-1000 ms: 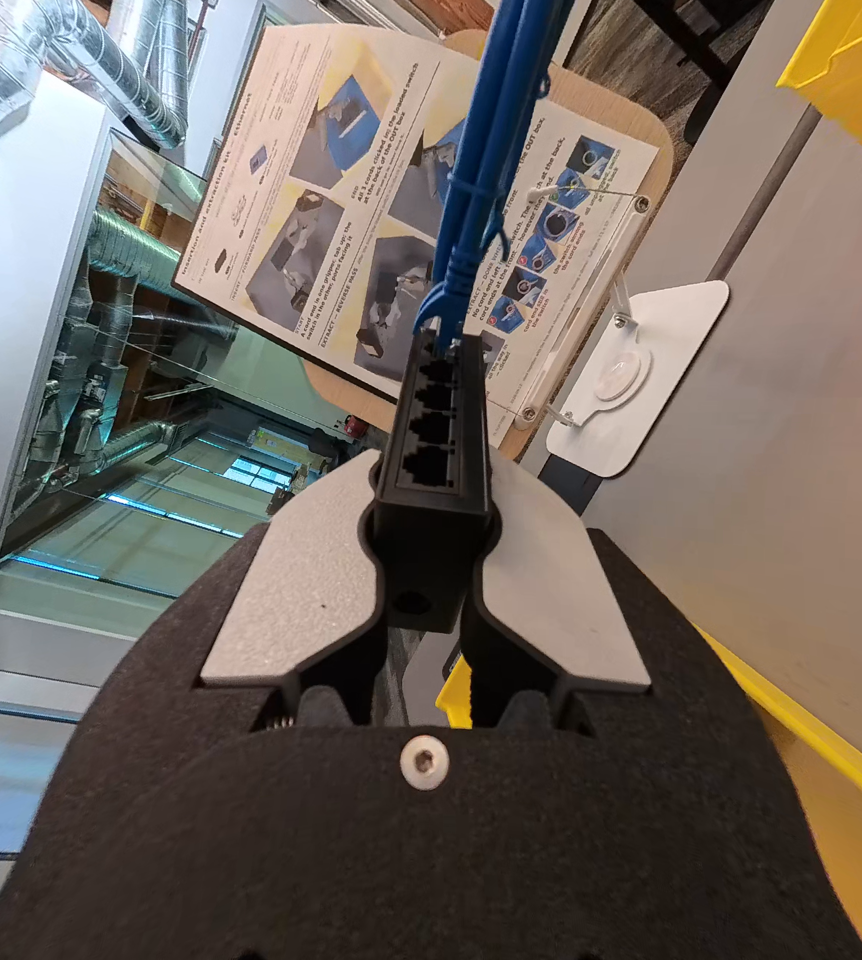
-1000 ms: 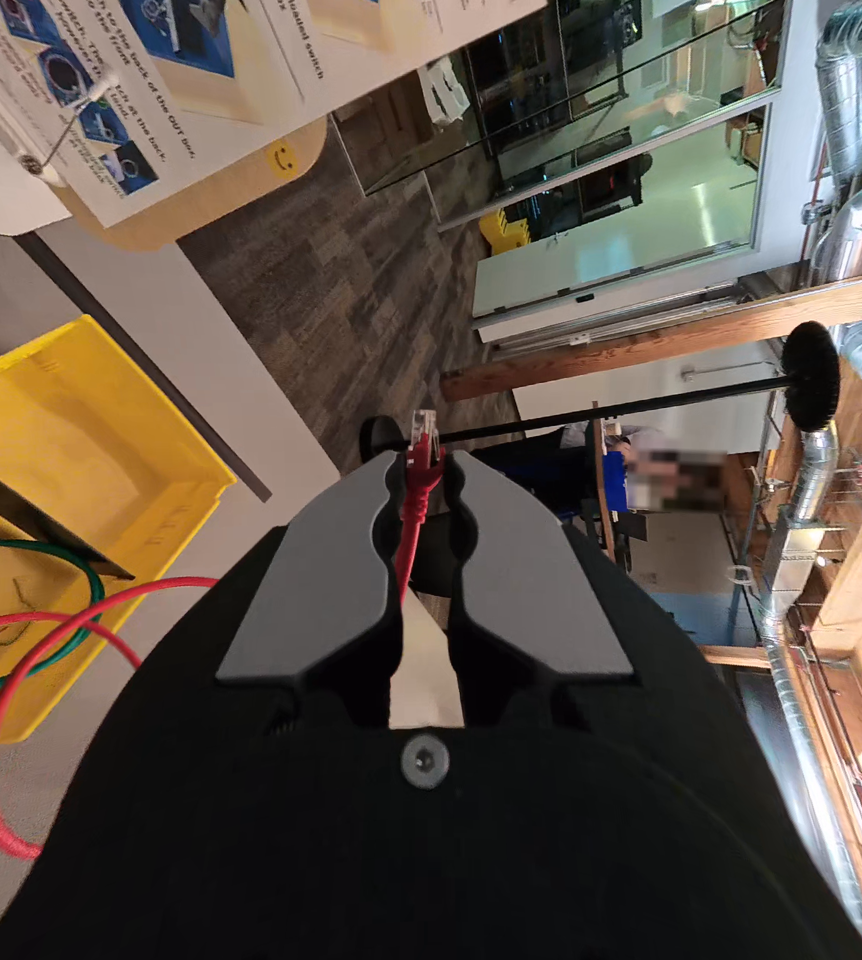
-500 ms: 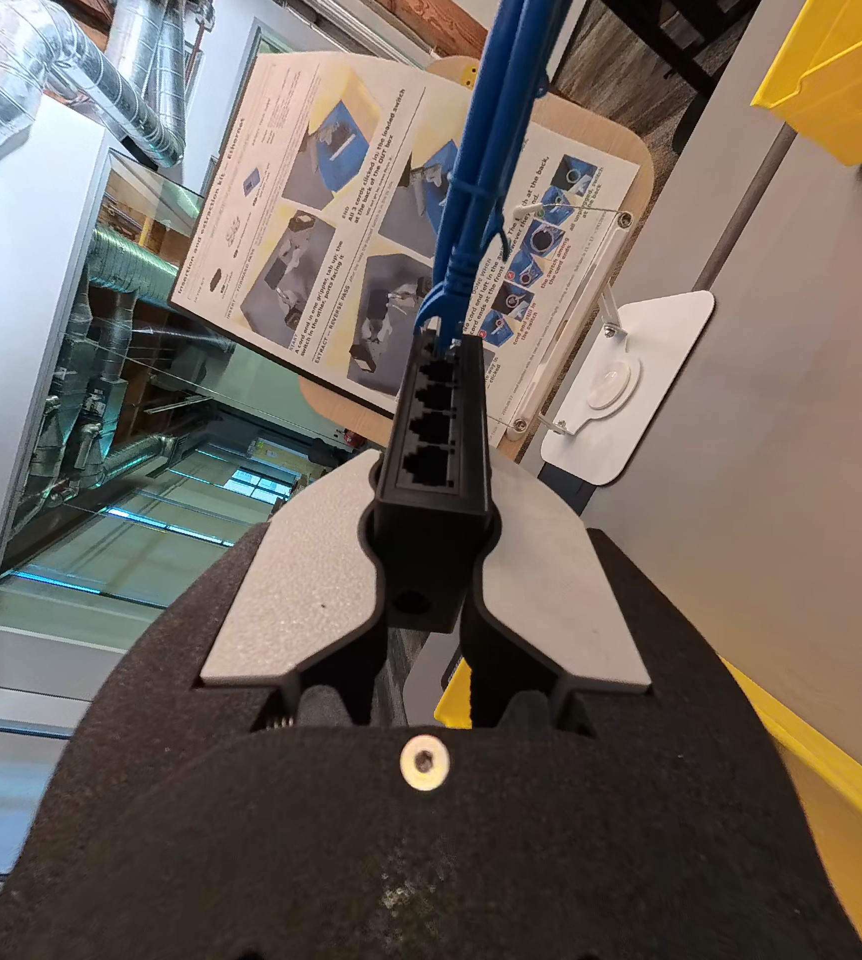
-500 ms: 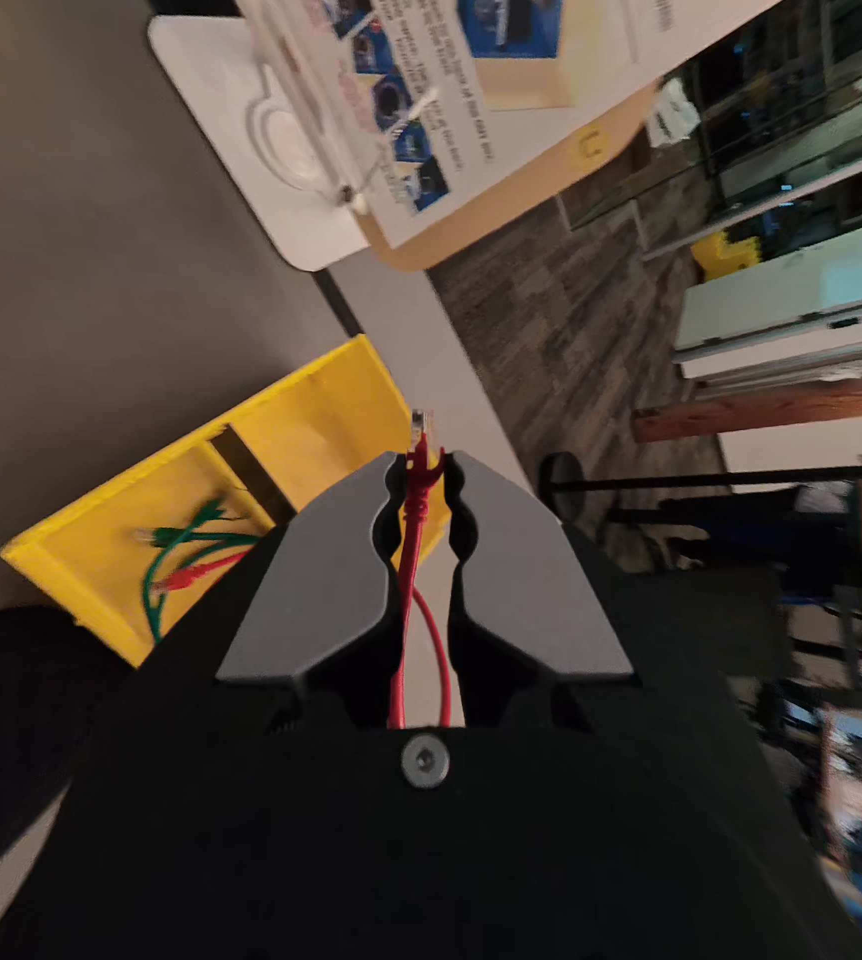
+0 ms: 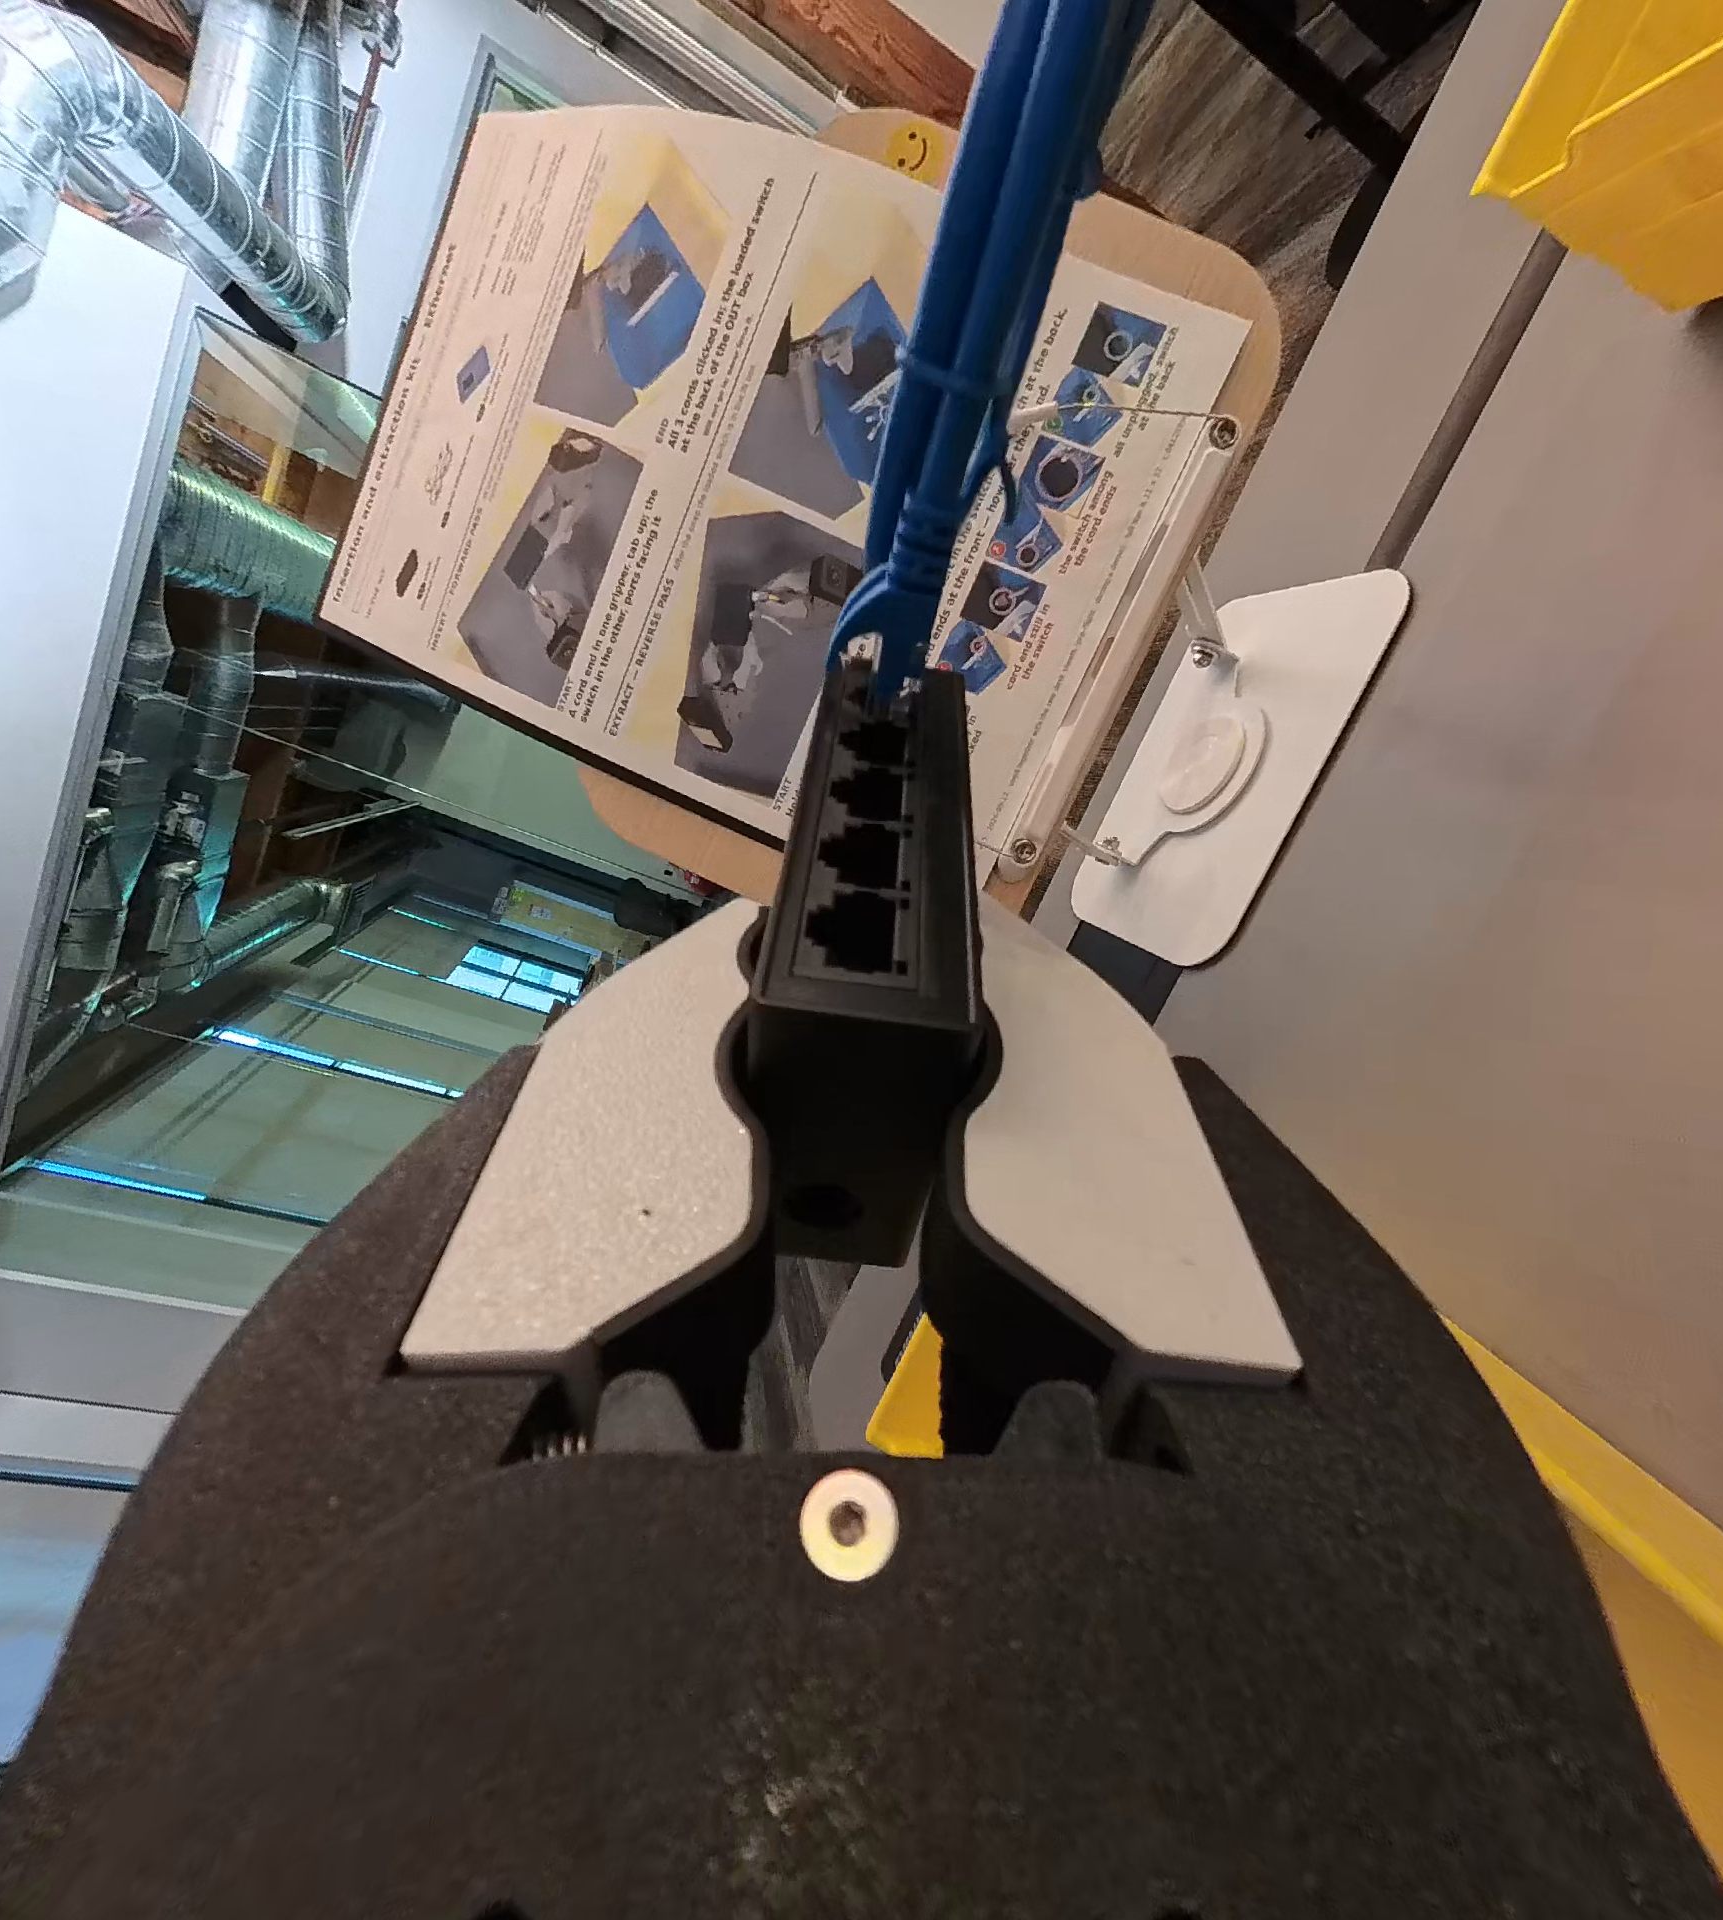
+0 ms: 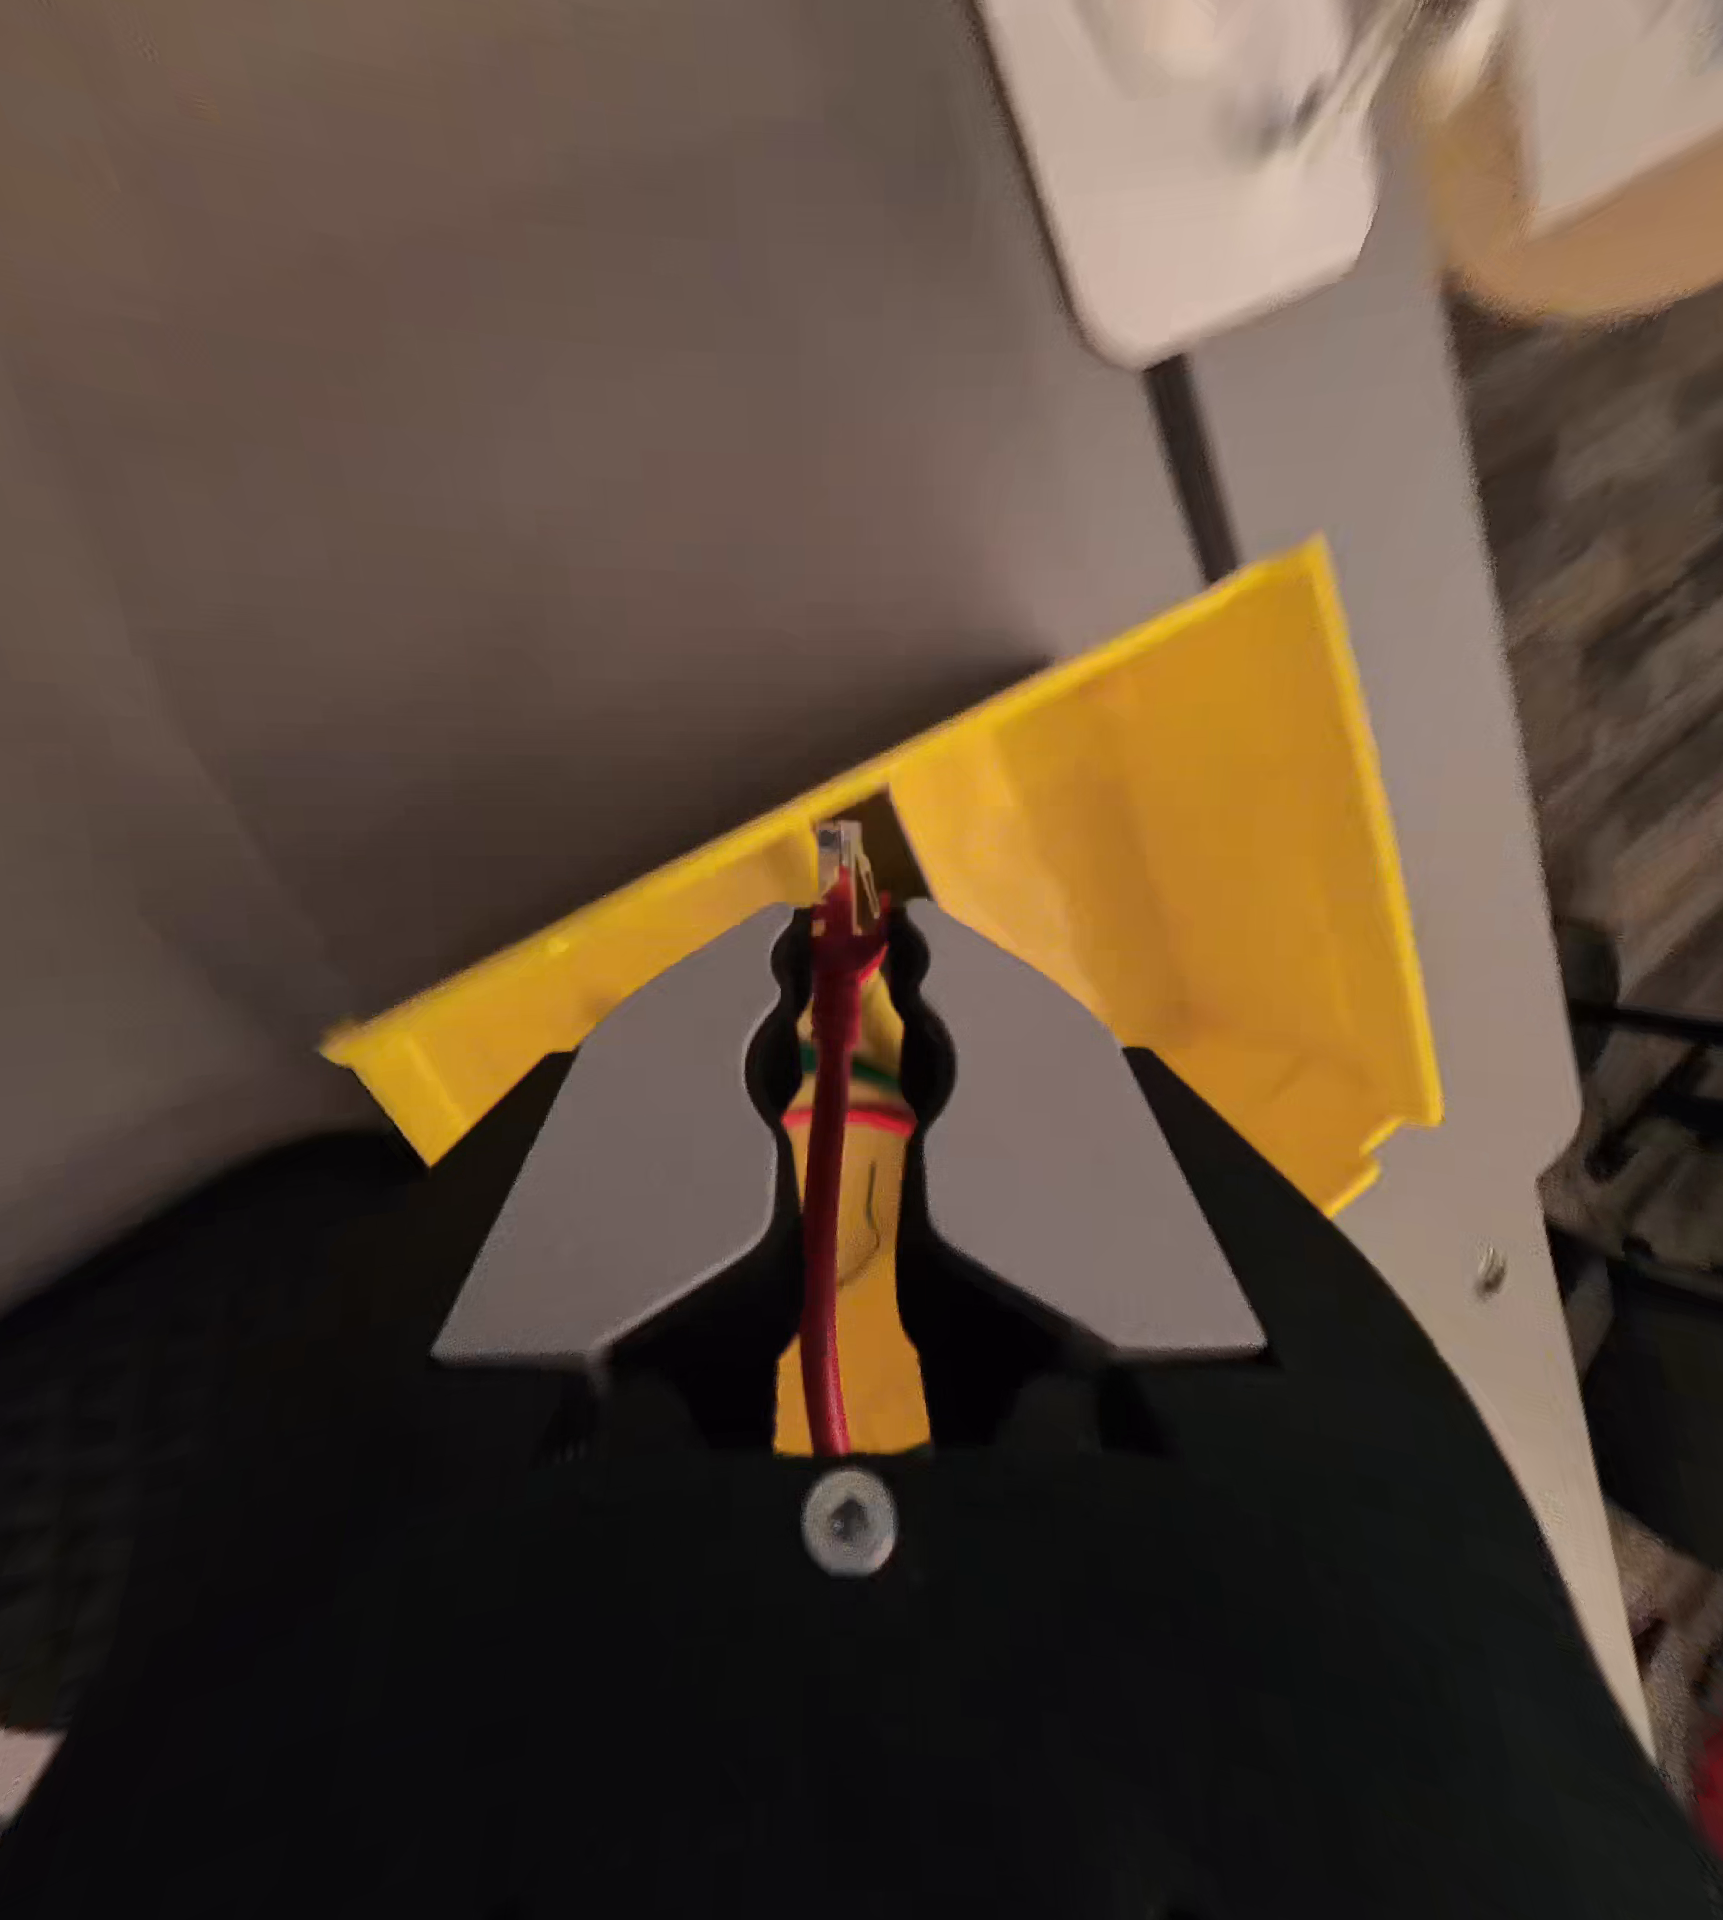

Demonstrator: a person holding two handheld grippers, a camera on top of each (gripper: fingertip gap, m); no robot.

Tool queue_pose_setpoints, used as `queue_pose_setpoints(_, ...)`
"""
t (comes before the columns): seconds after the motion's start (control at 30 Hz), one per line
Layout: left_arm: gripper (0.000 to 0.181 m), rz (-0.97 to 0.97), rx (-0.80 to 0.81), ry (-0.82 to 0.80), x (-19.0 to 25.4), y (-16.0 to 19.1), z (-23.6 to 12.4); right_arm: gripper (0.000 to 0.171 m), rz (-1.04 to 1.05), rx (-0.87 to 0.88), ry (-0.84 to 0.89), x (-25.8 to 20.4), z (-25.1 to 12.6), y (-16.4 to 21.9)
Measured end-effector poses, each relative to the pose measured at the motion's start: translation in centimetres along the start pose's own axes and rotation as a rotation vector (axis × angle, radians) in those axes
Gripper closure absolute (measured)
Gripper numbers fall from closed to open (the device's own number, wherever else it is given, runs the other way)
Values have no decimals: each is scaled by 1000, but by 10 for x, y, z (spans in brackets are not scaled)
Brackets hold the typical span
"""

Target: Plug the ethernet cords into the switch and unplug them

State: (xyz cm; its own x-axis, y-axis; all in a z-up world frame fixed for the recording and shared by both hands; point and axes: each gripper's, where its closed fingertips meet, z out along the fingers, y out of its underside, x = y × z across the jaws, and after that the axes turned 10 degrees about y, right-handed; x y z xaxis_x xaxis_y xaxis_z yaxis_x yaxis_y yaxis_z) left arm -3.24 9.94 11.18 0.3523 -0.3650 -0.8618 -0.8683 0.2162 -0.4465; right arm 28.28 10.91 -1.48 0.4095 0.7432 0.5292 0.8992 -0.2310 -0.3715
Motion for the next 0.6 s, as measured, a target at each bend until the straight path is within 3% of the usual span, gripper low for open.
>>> queue_pose_setpoints(0.13,152,-5,5,-1,-1,0,-2,154,23,-145,-36,-10,34,44)
queue_pose_setpoints(0.23,152,-8,3,0,-2,1,-2,137,62,-133,-47,-10,37,44)
queue_pose_setpoints(0.47,152,-12,3,9,-1,3,0,117,109,123,-11,16,-28,-13)
queue_pose_setpoints(0.53,152,-8,0,11,0,3,1,117,98,164,-57,11,-47,-23)
queue_pose_setpoints(0.6,152,-1,0,8,0,2,1,123,64,198,43,22,-59,-32)
